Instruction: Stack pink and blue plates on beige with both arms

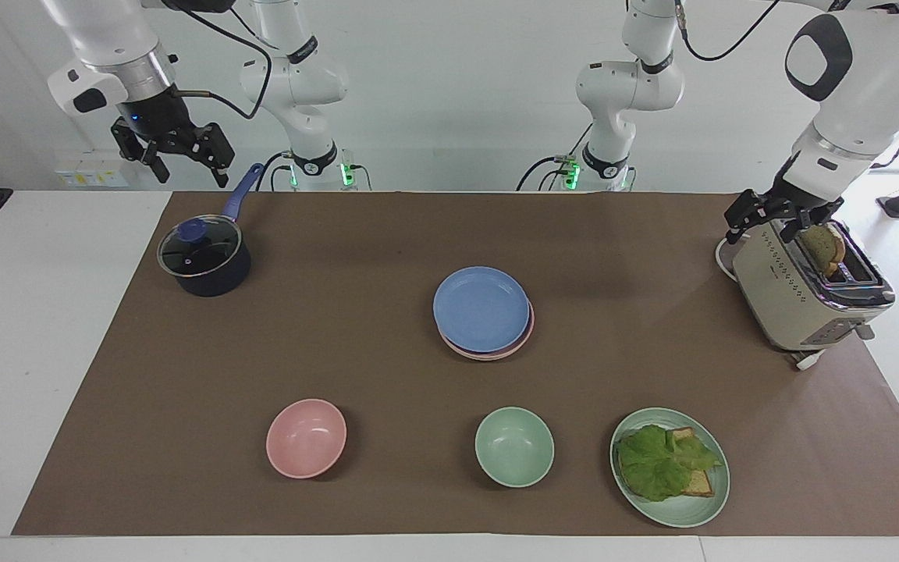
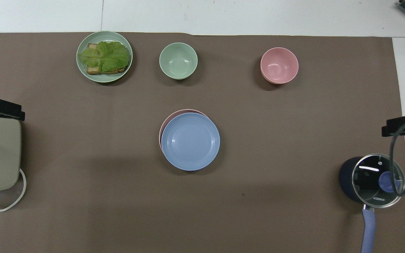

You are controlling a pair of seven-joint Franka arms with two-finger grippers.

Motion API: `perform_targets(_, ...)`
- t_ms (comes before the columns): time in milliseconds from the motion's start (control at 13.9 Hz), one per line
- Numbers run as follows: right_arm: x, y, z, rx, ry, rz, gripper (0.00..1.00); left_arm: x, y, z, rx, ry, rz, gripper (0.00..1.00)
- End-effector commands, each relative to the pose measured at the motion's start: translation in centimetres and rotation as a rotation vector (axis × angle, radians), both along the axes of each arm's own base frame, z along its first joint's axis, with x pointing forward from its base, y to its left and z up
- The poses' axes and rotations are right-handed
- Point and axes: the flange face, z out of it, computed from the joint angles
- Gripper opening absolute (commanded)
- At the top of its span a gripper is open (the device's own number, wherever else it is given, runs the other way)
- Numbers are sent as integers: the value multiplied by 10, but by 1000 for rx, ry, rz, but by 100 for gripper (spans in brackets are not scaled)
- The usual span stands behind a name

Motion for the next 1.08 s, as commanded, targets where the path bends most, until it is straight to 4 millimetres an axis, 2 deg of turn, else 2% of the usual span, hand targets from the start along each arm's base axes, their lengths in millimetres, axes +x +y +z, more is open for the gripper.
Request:
perform_targets(0,-2,-2,0,2,10,23,100,-2,3,5,15,0,-10,100)
perform_targets(1010,-5,-1,0,3,10,25,100,-2,3,5,15,0,-10,100)
